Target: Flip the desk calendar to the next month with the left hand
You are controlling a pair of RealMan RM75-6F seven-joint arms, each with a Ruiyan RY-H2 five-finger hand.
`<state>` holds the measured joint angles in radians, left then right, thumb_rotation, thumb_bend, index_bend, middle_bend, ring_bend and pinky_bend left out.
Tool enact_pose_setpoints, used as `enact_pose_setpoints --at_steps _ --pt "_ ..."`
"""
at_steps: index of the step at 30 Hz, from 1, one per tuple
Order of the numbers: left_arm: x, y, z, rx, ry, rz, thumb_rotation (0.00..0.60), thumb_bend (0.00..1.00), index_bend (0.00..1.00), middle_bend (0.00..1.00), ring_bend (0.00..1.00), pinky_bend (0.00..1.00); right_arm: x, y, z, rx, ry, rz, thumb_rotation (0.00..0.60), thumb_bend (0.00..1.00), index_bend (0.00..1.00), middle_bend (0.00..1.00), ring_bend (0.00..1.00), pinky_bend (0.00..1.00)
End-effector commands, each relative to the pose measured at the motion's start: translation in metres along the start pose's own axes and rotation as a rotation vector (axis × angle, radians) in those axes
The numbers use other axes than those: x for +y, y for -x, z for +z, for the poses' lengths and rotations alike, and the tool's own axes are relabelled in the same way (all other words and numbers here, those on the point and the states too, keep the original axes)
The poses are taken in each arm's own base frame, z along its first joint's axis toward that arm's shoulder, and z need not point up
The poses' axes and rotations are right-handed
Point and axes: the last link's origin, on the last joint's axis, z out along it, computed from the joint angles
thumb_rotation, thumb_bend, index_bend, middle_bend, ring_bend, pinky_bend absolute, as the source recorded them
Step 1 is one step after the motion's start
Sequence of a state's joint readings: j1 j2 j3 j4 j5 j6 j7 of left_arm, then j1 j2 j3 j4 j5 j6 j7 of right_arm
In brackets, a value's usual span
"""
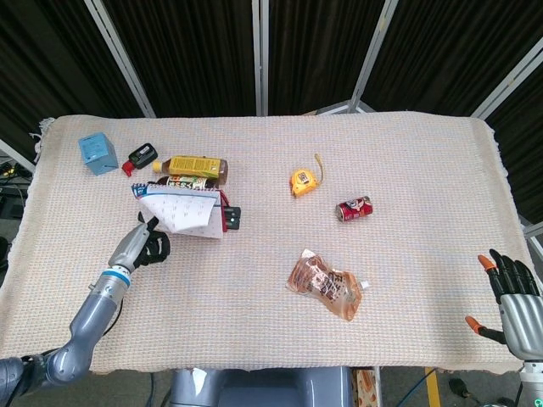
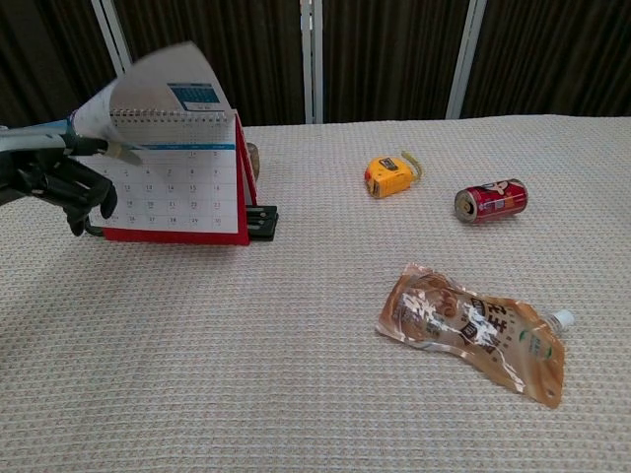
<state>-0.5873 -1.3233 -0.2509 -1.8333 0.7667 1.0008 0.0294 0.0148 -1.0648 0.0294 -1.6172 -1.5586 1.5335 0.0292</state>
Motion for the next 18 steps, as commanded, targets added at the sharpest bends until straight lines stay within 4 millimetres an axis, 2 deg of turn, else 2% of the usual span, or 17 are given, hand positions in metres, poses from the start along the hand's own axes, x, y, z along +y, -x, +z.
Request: enact_pose_setpoints --at_steps 1,4,7,11,14,16,18 --pt "0.014 -0.013 -0.019 0.196 0.152 0.145 0.600 0.71 0.22 0.49 0.58 0.46 0.000 0.000 0.000 0.001 0.000 0.000 0.600 0.02 0.00 0.00 0.00 0.00" --pt "0.019 -0.023 -0.021 0.335 0.230 0.288 0.600 0.69 0.24 0.40 0.50 0.43 0.000 0.000 0.000 0.000 0.000 0.001 0.600 0.02 0.00 0.00 0.00 0.00" --pt "0.020 -0.027 -0.019 0.389 0.250 0.374 0.600 0.66 0.23 0.31 0.41 0.40 0.000 0.000 0.000 -0.001 0.002 0.002 0.600 0.02 0.00 0.00 0.00 0.00" --pt "0.021 -0.034 -0.010 0.392 0.227 0.473 0.600 0.58 0.11 0.12 0.24 0.31 0.001 0.000 0.001 -0.004 0.006 0.002 0.600 0.02 0.00 0.00 0.00 0.00" --pt "0.021 -0.039 -0.002 0.372 0.200 0.526 0.600 0.45 0.02 0.02 0.12 0.21 0.002 0.001 0.002 -0.007 0.012 0.002 0.600 0.02 0.00 0.00 0.00 0.00" --pt "0.021 -0.043 0.004 0.353 0.178 0.559 0.600 0.32 0.00 0.00 0.04 0.10 0.004 0.002 0.003 -0.010 0.017 0.002 0.600 0.03 0.00 0.00 0.00 0.00" --pt "0.020 -0.048 0.015 0.307 0.142 0.606 0.600 0.23 0.00 0.00 0.00 0.03 0.005 0.003 0.004 -0.017 0.025 0.002 0.600 0.03 0.00 0.00 0.00 0.00"
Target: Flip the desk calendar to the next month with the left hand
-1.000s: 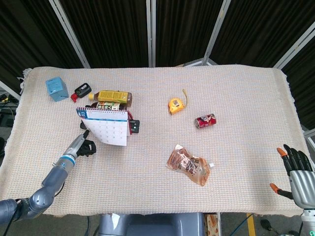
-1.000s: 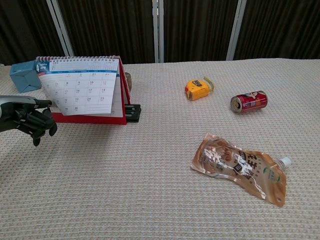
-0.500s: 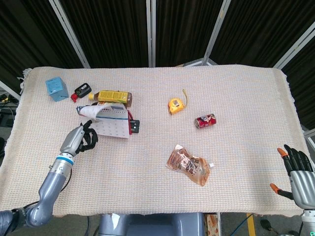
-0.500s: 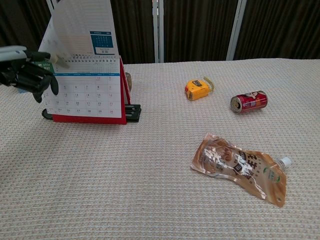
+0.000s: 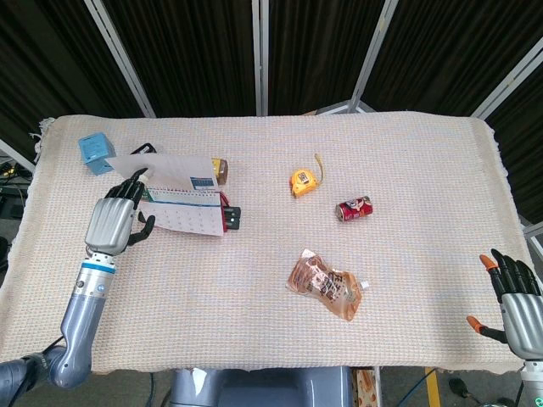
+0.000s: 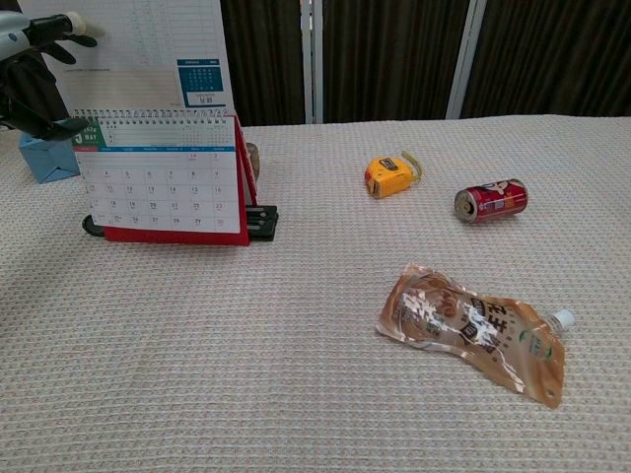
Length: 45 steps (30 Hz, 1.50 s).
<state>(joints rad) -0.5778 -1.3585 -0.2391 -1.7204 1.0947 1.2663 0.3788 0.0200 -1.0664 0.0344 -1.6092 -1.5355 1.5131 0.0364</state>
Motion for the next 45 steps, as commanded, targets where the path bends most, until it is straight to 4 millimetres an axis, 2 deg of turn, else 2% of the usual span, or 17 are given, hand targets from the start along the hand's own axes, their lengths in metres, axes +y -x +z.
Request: enact_pose_setpoints --at_steps 1,6,12,16,19,26,31,36,41,45 --pt "-0.008 -0.003 0.022 -0.081 -0.022 0.090 0.600 0.18 0.00 0.00 0.00 0.00 0.002 0.002 0.002 -0.007 0.010 -0.002 0.600 0.02 0.00 0.00 0.00 0.00" --pt "-0.012 -0.005 0.040 -0.148 -0.037 0.157 0.600 0.09 0.00 0.00 0.00 0.00 0.006 0.004 0.006 -0.012 0.026 -0.002 0.600 0.02 0.00 0.00 0.00 0.00" --pt "-0.019 -0.002 0.053 -0.254 -0.078 0.155 0.600 0.08 0.00 0.00 0.00 0.00 0.010 0.007 0.009 -0.022 0.043 -0.007 0.600 0.02 0.00 0.00 0.00 0.00" --pt "-0.022 0.003 0.053 -0.292 -0.084 0.165 0.600 0.08 0.00 0.00 0.00 0.06 0.010 0.007 0.008 -0.023 0.040 -0.008 0.600 0.02 0.00 0.00 0.00 0.00" --pt "-0.023 0.004 0.052 -0.301 -0.084 0.166 0.600 0.09 0.00 0.00 0.07 0.15 0.009 0.007 0.008 -0.021 0.037 -0.008 0.600 0.02 0.00 0.00 0.00 0.00" --pt "-0.025 0.002 0.050 -0.288 -0.082 0.149 0.600 0.10 0.00 0.00 0.10 0.17 0.006 0.006 0.006 -0.015 0.027 -0.006 0.600 0.02 0.00 0.00 0.00 0.00" --pt "-0.029 -0.001 0.047 -0.293 -0.084 0.131 0.600 0.10 0.00 0.00 0.21 0.28 0.004 0.006 0.005 -0.014 0.017 -0.004 0.600 0.03 0.00 0.00 0.00 0.00" --pt "-0.034 0.002 0.046 -0.328 -0.080 0.115 0.600 0.11 0.00 0.00 0.29 0.32 0.002 0.006 0.004 -0.013 0.007 -0.003 0.600 0.03 0.00 0.00 0.00 0.00" --pt "-0.037 -0.003 0.047 -0.287 -0.081 0.097 0.600 0.11 0.00 0.02 0.26 0.29 0.001 0.006 0.004 -0.012 0.004 -0.005 0.600 0.02 0.00 0.00 0.00 0.00" --pt "-0.037 -0.010 0.047 -0.194 -0.076 0.069 0.600 0.11 0.00 0.00 0.10 0.16 0.000 0.006 0.004 -0.010 0.001 -0.005 0.600 0.02 0.00 0.00 0.00 0.00"
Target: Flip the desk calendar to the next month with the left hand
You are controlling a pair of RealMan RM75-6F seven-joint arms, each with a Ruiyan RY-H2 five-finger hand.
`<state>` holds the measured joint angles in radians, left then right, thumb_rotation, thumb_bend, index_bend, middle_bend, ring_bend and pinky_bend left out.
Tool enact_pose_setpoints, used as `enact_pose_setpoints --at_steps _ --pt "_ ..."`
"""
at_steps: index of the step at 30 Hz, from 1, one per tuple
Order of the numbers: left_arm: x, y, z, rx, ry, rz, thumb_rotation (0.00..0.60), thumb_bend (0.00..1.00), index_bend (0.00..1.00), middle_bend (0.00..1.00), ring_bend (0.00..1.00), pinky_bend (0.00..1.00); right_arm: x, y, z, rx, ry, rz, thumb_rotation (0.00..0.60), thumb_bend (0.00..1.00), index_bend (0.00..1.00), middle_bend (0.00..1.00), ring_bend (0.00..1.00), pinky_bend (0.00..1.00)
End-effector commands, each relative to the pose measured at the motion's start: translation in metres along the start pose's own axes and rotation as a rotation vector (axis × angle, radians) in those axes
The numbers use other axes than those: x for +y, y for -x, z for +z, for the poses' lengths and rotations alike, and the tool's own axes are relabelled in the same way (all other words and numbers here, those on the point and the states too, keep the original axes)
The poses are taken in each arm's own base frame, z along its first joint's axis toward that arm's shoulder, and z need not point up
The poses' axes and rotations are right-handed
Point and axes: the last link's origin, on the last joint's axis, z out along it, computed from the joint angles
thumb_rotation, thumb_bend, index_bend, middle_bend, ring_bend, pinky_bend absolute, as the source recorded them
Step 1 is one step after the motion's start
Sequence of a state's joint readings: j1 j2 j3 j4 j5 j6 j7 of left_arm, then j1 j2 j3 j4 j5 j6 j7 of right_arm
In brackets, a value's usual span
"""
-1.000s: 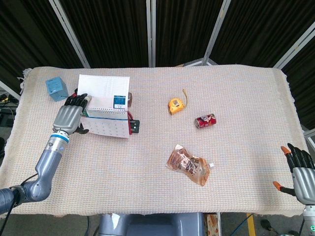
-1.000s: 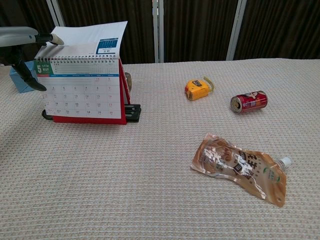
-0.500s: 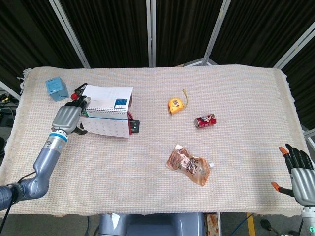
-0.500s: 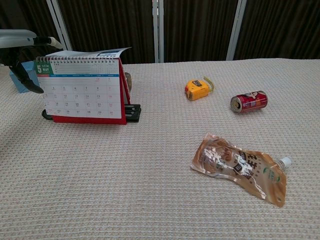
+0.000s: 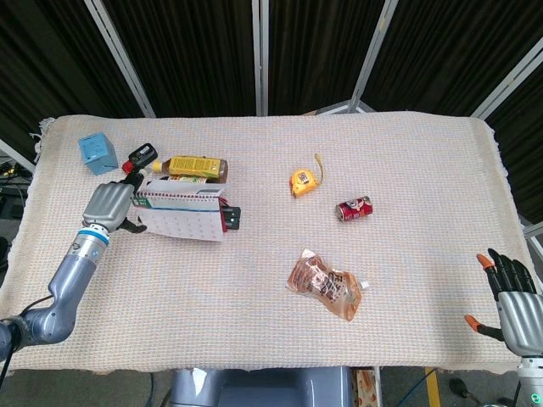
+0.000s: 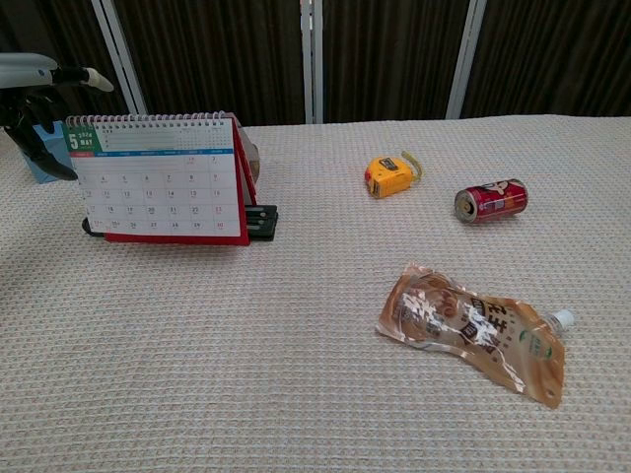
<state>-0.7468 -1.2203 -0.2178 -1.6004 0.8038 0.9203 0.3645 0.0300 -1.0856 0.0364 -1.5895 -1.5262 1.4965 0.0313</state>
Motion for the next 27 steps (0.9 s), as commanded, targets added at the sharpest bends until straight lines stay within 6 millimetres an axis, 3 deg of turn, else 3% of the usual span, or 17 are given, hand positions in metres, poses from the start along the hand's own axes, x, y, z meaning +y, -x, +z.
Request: enact_pose_setpoints --at_steps 1,6,9,18,23,27 --pt "-0.001 -0.007 -0.002 0.090 0.006 -0.038 0.600 0.11 0.00 0.00 0.06 0.13 0.000 0.000 0.000 0.000 -0.001 0.000 0.600 0.02 0.00 0.00 0.00 0.00" --pt "-0.002 -0.014 -0.013 0.173 0.035 -0.051 0.600 0.11 0.00 0.00 0.00 0.06 0.000 0.000 0.000 0.002 -0.002 0.000 0.600 0.02 0.00 0.00 0.00 0.00" --pt "-0.006 -0.010 -0.033 0.225 0.048 -0.026 0.600 0.11 0.00 0.00 0.00 0.02 0.000 -0.002 0.000 0.008 -0.001 0.000 0.600 0.02 0.00 0.00 0.00 0.00" --pt "-0.038 0.054 -0.132 0.277 -0.011 0.066 0.600 0.11 0.00 0.00 0.00 0.00 0.001 -0.006 -0.001 0.032 0.001 -0.004 0.600 0.02 0.00 0.00 0.00 0.00" --pt "-0.051 0.071 -0.166 0.277 -0.042 0.055 0.600 0.11 0.00 0.00 0.00 0.00 -0.001 -0.007 0.000 0.036 -0.004 -0.002 0.600 0.02 0.00 0.00 0.00 0.00" --pt "-0.060 0.080 -0.181 0.266 -0.065 0.068 0.600 0.11 0.00 0.00 0.00 0.00 -0.001 -0.006 0.001 0.035 -0.001 -0.003 0.600 0.02 0.00 0.00 0.00 0.00"
